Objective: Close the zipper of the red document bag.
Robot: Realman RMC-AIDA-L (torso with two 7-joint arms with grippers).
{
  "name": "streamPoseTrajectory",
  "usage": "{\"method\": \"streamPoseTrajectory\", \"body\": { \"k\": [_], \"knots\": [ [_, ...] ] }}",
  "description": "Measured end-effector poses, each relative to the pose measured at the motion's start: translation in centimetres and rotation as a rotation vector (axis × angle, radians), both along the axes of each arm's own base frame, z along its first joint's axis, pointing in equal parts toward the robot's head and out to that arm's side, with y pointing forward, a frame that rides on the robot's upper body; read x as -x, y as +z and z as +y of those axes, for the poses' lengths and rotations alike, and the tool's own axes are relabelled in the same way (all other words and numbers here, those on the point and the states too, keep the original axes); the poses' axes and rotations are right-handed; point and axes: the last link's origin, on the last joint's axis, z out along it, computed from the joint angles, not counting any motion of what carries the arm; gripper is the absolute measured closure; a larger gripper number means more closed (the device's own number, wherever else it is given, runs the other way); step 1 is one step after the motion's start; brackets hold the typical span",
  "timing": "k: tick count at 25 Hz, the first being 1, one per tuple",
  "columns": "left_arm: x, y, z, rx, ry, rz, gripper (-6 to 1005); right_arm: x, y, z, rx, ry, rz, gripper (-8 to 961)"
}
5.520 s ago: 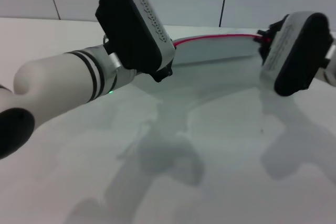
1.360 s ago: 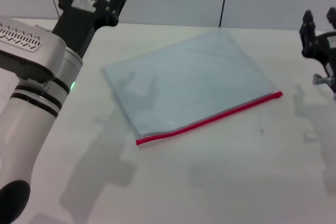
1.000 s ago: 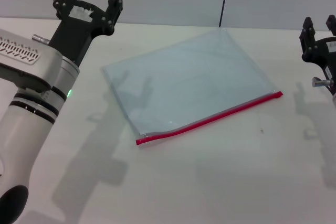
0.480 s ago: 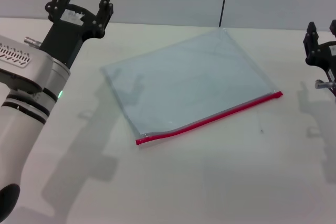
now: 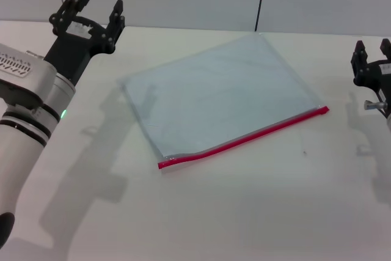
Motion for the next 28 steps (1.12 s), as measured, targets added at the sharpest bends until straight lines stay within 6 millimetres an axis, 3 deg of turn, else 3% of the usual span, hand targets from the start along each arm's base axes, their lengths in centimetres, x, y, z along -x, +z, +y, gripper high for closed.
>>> {"method": "streamPoseTrajectory", "body": {
  "k": [28],
  "knots": [
    [0.45,-0.01,0.09,0.015,0.016,-0.017,383,-0.54,-0.35,0.18,0.036,-0.03,-0.013,485]
  ]
}}
